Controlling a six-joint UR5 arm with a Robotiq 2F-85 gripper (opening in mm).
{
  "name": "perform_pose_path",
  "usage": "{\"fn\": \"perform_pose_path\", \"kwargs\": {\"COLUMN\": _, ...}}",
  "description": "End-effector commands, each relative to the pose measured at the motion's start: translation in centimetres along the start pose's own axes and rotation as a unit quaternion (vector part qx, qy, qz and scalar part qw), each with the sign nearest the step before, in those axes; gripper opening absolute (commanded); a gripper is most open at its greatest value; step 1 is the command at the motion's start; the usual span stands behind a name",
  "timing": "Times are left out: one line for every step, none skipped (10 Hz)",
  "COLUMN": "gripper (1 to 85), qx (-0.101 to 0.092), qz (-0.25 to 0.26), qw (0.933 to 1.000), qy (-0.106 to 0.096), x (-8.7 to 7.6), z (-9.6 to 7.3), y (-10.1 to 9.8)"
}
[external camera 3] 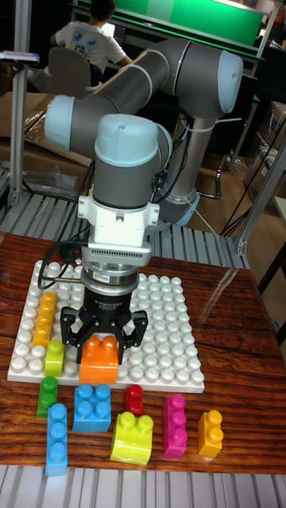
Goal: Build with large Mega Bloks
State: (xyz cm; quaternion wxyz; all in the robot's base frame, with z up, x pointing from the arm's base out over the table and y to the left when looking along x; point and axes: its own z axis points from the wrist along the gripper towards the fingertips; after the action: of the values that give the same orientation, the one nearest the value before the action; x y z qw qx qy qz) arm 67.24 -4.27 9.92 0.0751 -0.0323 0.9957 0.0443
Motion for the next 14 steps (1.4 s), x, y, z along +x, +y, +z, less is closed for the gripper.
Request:
{"fn": "perform_pose_path", "kwargs": {"gripper": 1.0, "qx": -0.004, "qz": 0.013, "qw": 0.9998, "qy": -0.012, "x": 2.2, "z": -0.9, "y": -0.9}}
{"fn": "perform_pose_path", "kwargs": {"gripper": 1.0, "qx": -0.002, "qz": 0.018, "qw": 0.9997, "qy": -0.014, "x": 2.8, "z": -1.1, "y": -1.1}}
{"fn": "perform_pose_path", "kwargs": {"gripper": 1.0, "qx": -0.002, "qz": 0.018, "qw": 0.9997, "qy": -0.014, "x": 3.3, "z": -1.2, "y": -1.4}}
{"fn": "perform_pose_path", "kwargs": {"gripper": 1.0, "qx": -0.014, "qz": 0.019, "qw": 0.9996, "qy": -0.017, "x": 3.8, "z": -1.1, "y": -1.2}}
{"fn": "perform_pose_path", "kwargs": {"gripper": 1.0, "qx": -0.011, "qz": 0.019, "qw": 0.9996, "qy": -0.019, "x": 4.2, "z": -0.7, "y": -1.4}}
{"fn": "perform_pose_path", "kwargs": {"gripper": 1.0, "qx": -0.010, "qz": 0.019, "qw": 0.9996, "qy": -0.019, "x": 4.5, "z": -0.2, "y": -1.4}}
{"fn": "perform_pose_path", "kwargs": {"gripper": 1.0, "qx": -0.011, "qz": 0.018, "qw": 0.9996, "qy": -0.019, "x": 4.7, "z": 0.0, "y": -1.1}}
{"fn": "perform_pose_path", "kwargs": {"gripper": 1.0, "qx": -0.014, "qz": 0.014, "qw": 0.9996, "qy": -0.019, "x": 5.0, "z": 0.2, "y": -1.1}}
{"fn": "perform_pose_path", "kwargs": {"gripper": 1.0, "qx": -0.018, "qz": 0.014, "qw": 0.9995, "qy": -0.023, "x": 5.0, "z": 0.6, "y": -1.3}}
{"fn": "perform_pose_path", "kwargs": {"gripper": 1.0, "qx": -0.017, "qz": 0.011, "qw": 0.9994, "qy": -0.027, "x": 5.1, "z": 1.1, "y": -1.7}}
{"fn": "perform_pose_path", "kwargs": {"gripper": 1.0, "qx": -0.015, "qz": 0.011, "qw": 0.9994, "qy": -0.028, "x": 5.3, "z": 1.5, "y": -2.0}}
{"fn": "perform_pose_path", "kwargs": {"gripper": 1.0, "qx": -0.013, "qz": 0.012, "qw": 0.9994, "qy": -0.031, "x": 5.3, "z": 1.8, "y": -2.2}}
{"fn": "perform_pose_path", "kwargs": {"gripper": 1.0, "qx": -0.013, "qz": 0.017, "qw": 0.9992, "qy": -0.034, "x": 5.2, "z": 2.0, "y": -2.2}}
{"fn": "perform_pose_path", "kwargs": {"gripper": 1.0, "qx": -0.011, "qz": 0.020, "qw": 0.9991, "qy": -0.036, "x": 5.3, "z": 2.3, "y": -2.0}}
